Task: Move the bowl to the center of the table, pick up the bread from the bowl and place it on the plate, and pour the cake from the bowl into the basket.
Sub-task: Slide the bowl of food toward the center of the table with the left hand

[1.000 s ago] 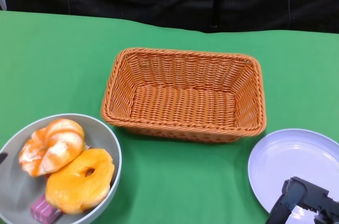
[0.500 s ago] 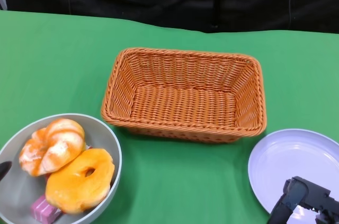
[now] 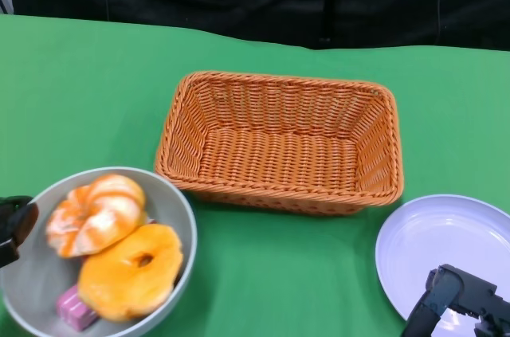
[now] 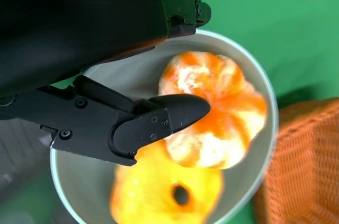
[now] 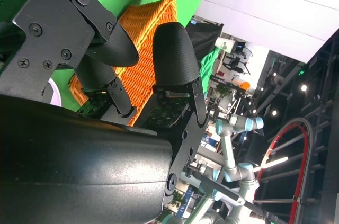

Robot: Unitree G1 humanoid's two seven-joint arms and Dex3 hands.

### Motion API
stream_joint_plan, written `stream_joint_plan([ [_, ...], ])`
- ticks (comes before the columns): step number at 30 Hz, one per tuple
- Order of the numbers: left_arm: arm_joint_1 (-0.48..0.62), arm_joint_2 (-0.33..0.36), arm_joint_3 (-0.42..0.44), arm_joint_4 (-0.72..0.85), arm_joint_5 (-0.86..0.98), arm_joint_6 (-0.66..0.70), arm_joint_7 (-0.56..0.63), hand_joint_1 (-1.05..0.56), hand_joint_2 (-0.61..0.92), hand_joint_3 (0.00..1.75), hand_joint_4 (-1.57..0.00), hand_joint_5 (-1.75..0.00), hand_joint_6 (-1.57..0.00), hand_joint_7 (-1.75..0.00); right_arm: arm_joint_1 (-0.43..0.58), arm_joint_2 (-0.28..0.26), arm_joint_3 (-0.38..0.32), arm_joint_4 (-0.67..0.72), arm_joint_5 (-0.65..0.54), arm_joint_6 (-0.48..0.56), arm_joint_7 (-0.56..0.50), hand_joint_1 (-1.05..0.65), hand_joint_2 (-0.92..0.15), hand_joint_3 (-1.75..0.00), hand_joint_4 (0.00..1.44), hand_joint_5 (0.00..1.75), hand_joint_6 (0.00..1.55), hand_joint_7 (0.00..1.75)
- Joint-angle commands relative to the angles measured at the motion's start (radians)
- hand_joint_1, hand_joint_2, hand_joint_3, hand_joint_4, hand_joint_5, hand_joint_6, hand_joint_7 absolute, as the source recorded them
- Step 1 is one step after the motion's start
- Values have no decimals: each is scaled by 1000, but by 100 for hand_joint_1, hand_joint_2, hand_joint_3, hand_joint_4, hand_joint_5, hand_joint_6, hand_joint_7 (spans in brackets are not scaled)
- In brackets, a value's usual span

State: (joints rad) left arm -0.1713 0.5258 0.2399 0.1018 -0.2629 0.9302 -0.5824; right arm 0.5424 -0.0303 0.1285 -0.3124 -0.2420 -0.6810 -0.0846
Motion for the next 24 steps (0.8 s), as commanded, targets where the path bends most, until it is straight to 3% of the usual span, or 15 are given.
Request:
stream_joint_plan([
  [1,-52,-47,57,45,-63,87,44,-63,92,75,0,0,0,0,8,4,6,-31,-15,-1,-1,3,-18,-170,91,171,85,145],
  [6,-71,-54,61,58,-91,119,68,-64,92,75,0,0,0,0,9,2,7,-34,-13,2,0,3,-18,-170,90,171,85,146],
  [14,-135,-146,196,64,-205,298,174,-64,92,79,0,0,0,0,13,5,15,-47,-18,8,-1,4,-18,-170,90,172,85,145],
  [24,-159,-239,242,-18,-245,414,287,-63,92,79,0,0,0,0,10,-1,19,-45,-18,0,0,4,-16,-172,90,172,85,145],
])
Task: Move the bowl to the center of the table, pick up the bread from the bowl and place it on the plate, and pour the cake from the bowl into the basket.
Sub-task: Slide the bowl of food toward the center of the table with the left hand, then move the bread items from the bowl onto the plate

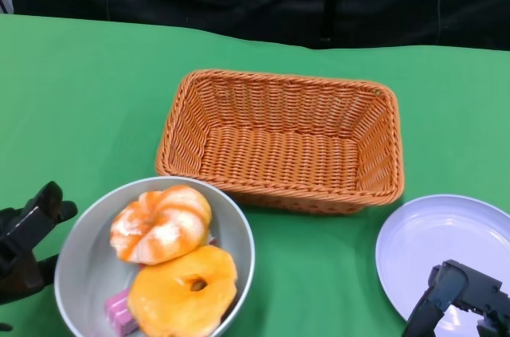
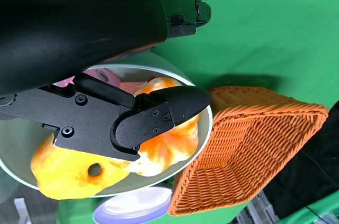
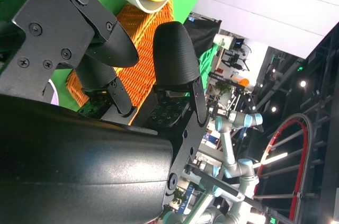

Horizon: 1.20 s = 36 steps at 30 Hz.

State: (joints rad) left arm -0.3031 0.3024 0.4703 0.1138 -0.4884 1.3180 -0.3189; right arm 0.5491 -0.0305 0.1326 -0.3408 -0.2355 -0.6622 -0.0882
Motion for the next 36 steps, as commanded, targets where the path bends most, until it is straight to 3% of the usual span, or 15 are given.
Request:
stream_joint_plan([
  [1,-28,-23,10,-42,-23,36,28,-63,92,79,0,0,0,0,3,-2,17,-20,-25,-16,6,4,-16,-173,90,172,85,145],
  [3,-30,-37,8,-61,-30,52,39,-63,92,79,0,0,0,0,4,-4,22,-32,-26,-6,12,3,-16,-173,89,172,85,144],
  [7,-42,-76,15,-89,-38,83,68,-61,92,77,0,0,0,0,4,-23,38,-82,-40,49,52,-3,-28,-145,83,156,81,122],
  [8,-46,-83,14,-89,-38,83,72,-61,92,77,0,0,0,0,2,-31,42,-100,-52,72,66,-10,-36,-128,73,143,71,105],
  [11,-53,-94,-1,-90,-35,77,72,-61,92,76,0,0,0,0,-1,-58,53,-166,-82,151,112,-17,-44,-111,60,128,58,86],
  [14,-66,-99,-36,-87,-27,70,75,-62,92,74,0,0,0,0,-17,-91,71,-259,-121,278,174,-30,-57,-78,35,123,31,82],
  [20,-80,-115,-73,-75,-29,73,76,-61,92,72,0,0,0,0,-101,-132,110,-352,-257,443,249,-48,-87,-18,9,117,12,76],
  [24,-83,-127,-86,-79,-35,79,74,-61,92,73,0,0,0,0,-164,-144,132,-377,-339,506,273,-52,-92,-10,5,112,9,74],
  [29,-91,-159,-97,-87,-38,93,85,-61,92,73,0,0,0,0,-255,-149,174,-360,-432,556,314,-54,-90,-4,0,102,6,73],
  [36,-107,-195,-101,-81,-34,115,101,-63,92,71,0,0,0,0,-365,-140,230,-234,-525,552,274,-55,-89,-1,1,101,15,62],
])
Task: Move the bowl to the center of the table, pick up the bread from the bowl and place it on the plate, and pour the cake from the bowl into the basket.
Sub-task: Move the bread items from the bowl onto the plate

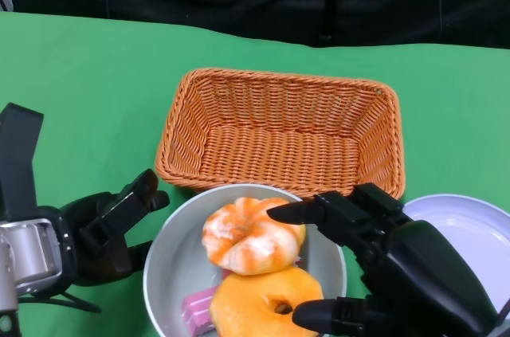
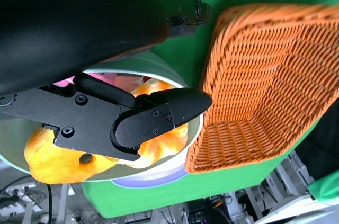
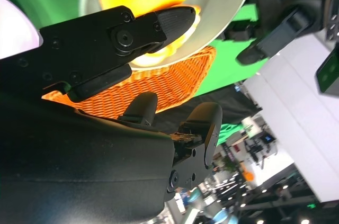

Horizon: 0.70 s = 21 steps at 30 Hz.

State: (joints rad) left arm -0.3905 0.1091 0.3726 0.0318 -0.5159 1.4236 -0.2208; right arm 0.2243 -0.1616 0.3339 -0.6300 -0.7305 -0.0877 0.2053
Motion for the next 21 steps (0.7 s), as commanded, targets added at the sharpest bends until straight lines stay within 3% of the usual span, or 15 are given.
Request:
stream_joint_plan([
  [1,-19,-6,-7,-1,-8,10,1,-64,92,70,0,0,0,0,-62,-8,38,85,-47,-23,-27,-55,-89,0,2,99,17,58],
  [3,-14,-14,-12,-6,-9,11,1,-64,92,70,0,0,0,0,-88,-9,49,124,-71,-26,-39,-57,-91,-1,4,94,22,46],
  [9,2,-23,-27,-16,-19,0,-17,-63,92,70,0,0,0,0,-138,-13,79,230,-158,-25,-89,-58,-92,-5,6,87,23,35],
  [21,30,-46,-72,-60,-21,-29,-5,-60,92,70,0,0,0,0,-247,-30,105,489,-278,-42,-310,-54,-92,-10,1,86,21,31],
])
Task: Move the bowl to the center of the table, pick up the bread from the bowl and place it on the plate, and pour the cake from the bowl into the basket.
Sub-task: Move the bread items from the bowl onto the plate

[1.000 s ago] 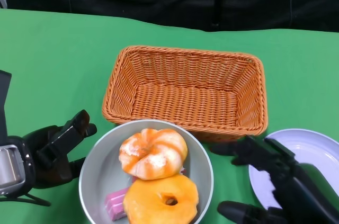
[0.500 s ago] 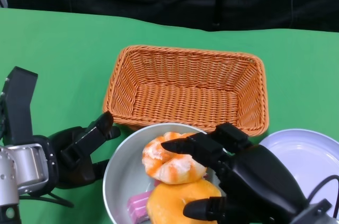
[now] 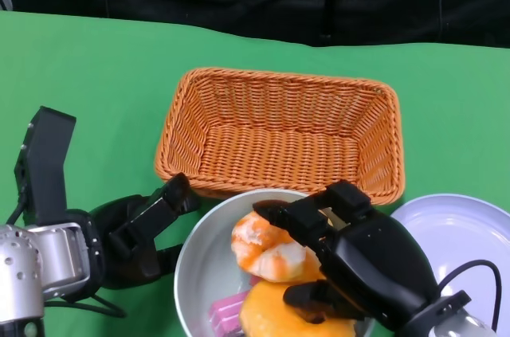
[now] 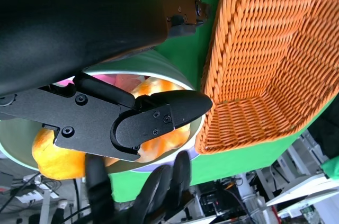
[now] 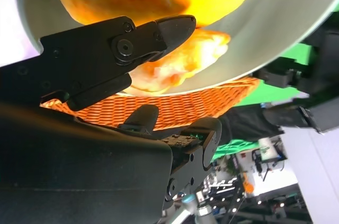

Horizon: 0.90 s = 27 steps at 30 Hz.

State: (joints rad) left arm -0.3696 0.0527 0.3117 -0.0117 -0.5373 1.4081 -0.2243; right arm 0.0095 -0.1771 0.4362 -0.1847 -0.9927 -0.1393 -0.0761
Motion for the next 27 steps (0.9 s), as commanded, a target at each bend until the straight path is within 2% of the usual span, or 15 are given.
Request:
stream_joint_plan([
  [1,9,13,-14,-17,1,-17,-3,-60,92,71,0,0,0,0,-41,-13,5,58,-19,12,-34,-54,-92,-10,1,86,20,31],
  [8,26,22,-44,-40,1,-48,-7,-58,92,71,0,0,0,0,-109,-2,38,204,-27,37,-88,-55,-92,-10,0,87,21,30],
  [11,33,36,-66,-49,5,-66,-11,-57,92,71,-13,-7,0,0,-135,1,53,288,-11,14,-145,-53,-92,-3,8,89,34,31],
  [14,42,56,-94,-73,10,-89,-12,-54,92,70,-13,-7,-6,-3,-145,-7,61,333,6,-2,-165,-48,-92,-3,21,84,46,30],
  [16,45,62,-102,-78,11,-98,-9,-54,92,70,-13,-8,-8,-4,-150,-10,65,346,13,-8,-177,-47,-92,-3,25,82,49,29],
  [17,72,110,-172,-121,61,-188,-27,-53,92,70,-13,-8,-9,-4,-148,-10,64,369,28,-31,-206,-46,-92,-3,27,82,50,28],
  [18,93,147,-227,-154,101,-258,-42,-50,92,60,-34,-20,-28,-13,-147,-11,63,386,40,-49,-230,-36,-90,-2,50,90,70,34],
  [19,114,182,-274,-179,142,-329,-53,-49,92,56,-43,-26,-36,-17,-146,-12,63,400,55,-70,-250,-31,-90,-2,61,93,79,35],
  [21,139,222,-320,-203,191,-421,-69,-50,92,47,-47,-50,-50,-14,-150,-15,65,425,76,-117,-299,-24,-89,-2,80,96,97,38],
  [22,148,235,-333,-210,209,-453,-73,-50,92,46,-48,-57,-53,-13,-156,-15,66,442,85,-149,-335,-20,-90,-2,88,110,107,42],
  [23,153,243,-341,-213,219,-474,-77,-50,92,46,-48,-62,-55,-12,-161,-16,67,456,90,-171,-361,-16,-77,-39,95,136,111,64],
  [24,157,248,-347,-216,226,-488,-79,-49,92,47,-48,-64,-56,-12,-165,-16,68,468,93,-188,-384,-15,-59,-75,97,146,109,78],
  [25,160,256,-356,-215,237,-506,-82,-48,92,49,-47,-66,-56,-11,-171,-16,71,483,82,-209,-437,-15,-45,-107,98,160,104,105],
  [26,162,261,-364,-215,246,-519,-84,-46,92,51,-47,-67,-56,-11,-176,-15,75,493,69,-225,-487,-14,-39,-120,100,167,95,134],
  [27,164,265,-370,-215,253,-528,-86,-45,92,52,-46,-67,-56,-10,-180,-15,78,502,59,-237,-524,-15,-35,-127,100,171,88,154],
])
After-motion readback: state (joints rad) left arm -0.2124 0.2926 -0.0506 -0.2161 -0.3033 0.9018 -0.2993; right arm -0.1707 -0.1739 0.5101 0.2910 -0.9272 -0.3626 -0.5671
